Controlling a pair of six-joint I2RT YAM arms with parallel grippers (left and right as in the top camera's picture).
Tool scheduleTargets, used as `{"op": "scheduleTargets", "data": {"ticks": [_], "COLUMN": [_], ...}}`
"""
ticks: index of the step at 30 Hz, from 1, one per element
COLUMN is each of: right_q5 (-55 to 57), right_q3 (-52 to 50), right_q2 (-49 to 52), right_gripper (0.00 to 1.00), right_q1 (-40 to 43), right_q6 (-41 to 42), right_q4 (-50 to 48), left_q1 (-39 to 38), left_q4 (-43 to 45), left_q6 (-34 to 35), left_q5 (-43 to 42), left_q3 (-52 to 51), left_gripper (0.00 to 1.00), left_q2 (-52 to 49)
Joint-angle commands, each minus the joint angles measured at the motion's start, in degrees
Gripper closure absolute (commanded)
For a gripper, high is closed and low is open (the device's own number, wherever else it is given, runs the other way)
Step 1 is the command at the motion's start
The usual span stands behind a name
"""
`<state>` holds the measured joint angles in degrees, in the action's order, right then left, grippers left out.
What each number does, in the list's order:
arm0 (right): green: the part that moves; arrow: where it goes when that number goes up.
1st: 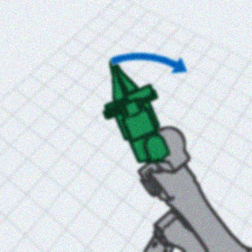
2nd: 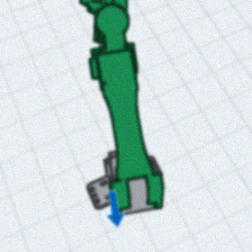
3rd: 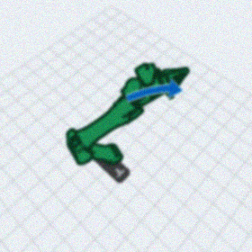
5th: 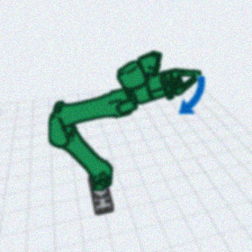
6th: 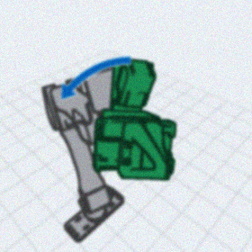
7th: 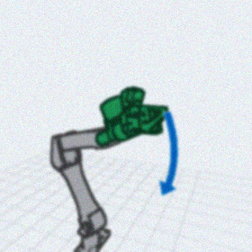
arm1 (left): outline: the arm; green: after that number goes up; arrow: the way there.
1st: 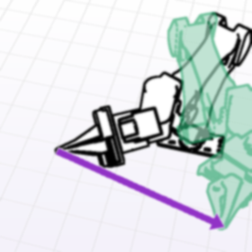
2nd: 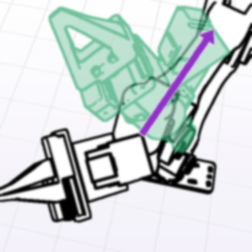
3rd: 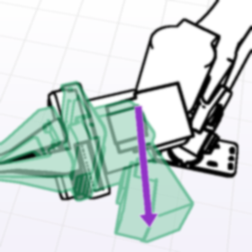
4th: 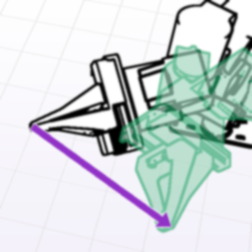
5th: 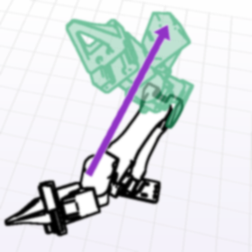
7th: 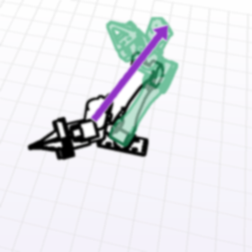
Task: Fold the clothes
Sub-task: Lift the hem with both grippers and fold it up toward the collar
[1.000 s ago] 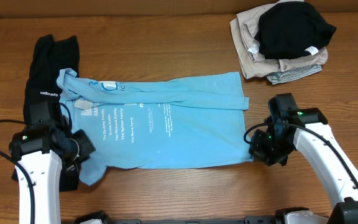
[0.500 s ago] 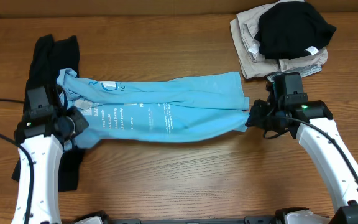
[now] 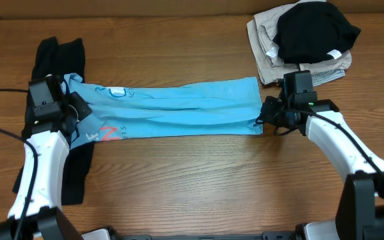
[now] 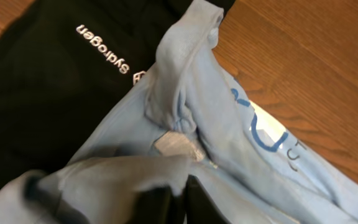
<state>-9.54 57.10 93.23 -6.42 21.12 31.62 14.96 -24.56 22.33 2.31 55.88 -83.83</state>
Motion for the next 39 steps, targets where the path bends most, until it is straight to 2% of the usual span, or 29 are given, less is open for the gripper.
{"op": "scheduleTargets", "data": {"ticks": [1, 2, 3, 4, 5, 6, 10, 12, 18, 25, 33, 36, 37, 38, 39], "right_q5": [0.35, 0.22, 0.42, 0.46, 0.5, 0.52, 1.64, 1.97, 1.79, 1.84, -0.42, -2.58, -3.19, -3.17, -3.15], "right_q3": [1.42, 1.42, 1.42, 1.42, 1.42, 1.42, 1.42, 1.42, 1.42, 1.38, 1.36, 1.36, 1.36, 1.36, 1.38], "right_q2": [1.81, 2.12, 2.34, 2.38, 2.38, 2.38, 3.52, 5.18, 10.05, 12.02, 16.28, 17.86, 18.03, 18.03, 17.99], "right_gripper": [0.96, 0.9, 0.7, 0.4, 0.23, 0.13, 0.08, 0.06, 0.1, 0.39, 0.55, 0.72, 0.87, 0.96, 0.96], "right_q1": [0.15, 0.13, 0.11, 0.11, 0.11, 0.11, 0.11, 0.11, 0.04, 0.04, -2.4, -3.04, -3.1, -3.1, -3.1], "right_q6": [-1.27, -1.95, -2.21, -2.97, -3.69, -3.85, -5.09, -5.7, -7.93, -9.94, -11.17, -11.1, -10.62, -9.68, -8.92], "right_q4": [-3.21, -4.42, -5.11, -5.57, -5.84, -5.84, -5.66, -5.88, -6.73, -8.92, -11.47, -12.24, -12.17, -11.93, -11.8], "left_q1": [-0.9, -1.09, -1.09, -1.09, -1.07, -1.05, -1.07, -1.07, -1.01, -1.09, -1.09, -1.09, -1.09, -1.09, -1.09], "left_q4": [2.25, 3.37, 4.42, 4.79, 4.74, 4.68, 1.99, -1.01, -14.16, -22.51, -25.05, -25.2, -25.33, -25.53, -25.73], "left_q6": [0.39, 0.37, 0.37, 0.22, -0.04, -0.02, -0.02, -0.04, -0.09, -2.69, -2.71, -2.69, -2.69, -2.69, -2.69], "left_q5": [0.22, 0.24, 0.22, 0.24, 0.22, -0.07, -0.92, -1.44, -2.36, -2.36, -2.34, -2.34, -2.34, -2.34, -2.34], "left_q3": [1.2, 1.2, 1.2, 1.2, 1.22, 1.22, 3.13, 5.29, 14.6, 21.18, 21.16, 21.16, 21.16, 21.16, 21.16], "left_gripper": [0.52, 0.35, 0.23, 0.13, 0.12, 0.11, 0.01, 0.0, 0.0, 0.0, 0.0, 0.0, 0.0, 0.0, 0.0], "left_q2": [-3.45, -4.66, -5.7, -6.45, -6.88, -6.95, -6.71, -6.71, -6.69, -6.69, -6.8, -6.8, -6.8, -6.8, -6.8]}}
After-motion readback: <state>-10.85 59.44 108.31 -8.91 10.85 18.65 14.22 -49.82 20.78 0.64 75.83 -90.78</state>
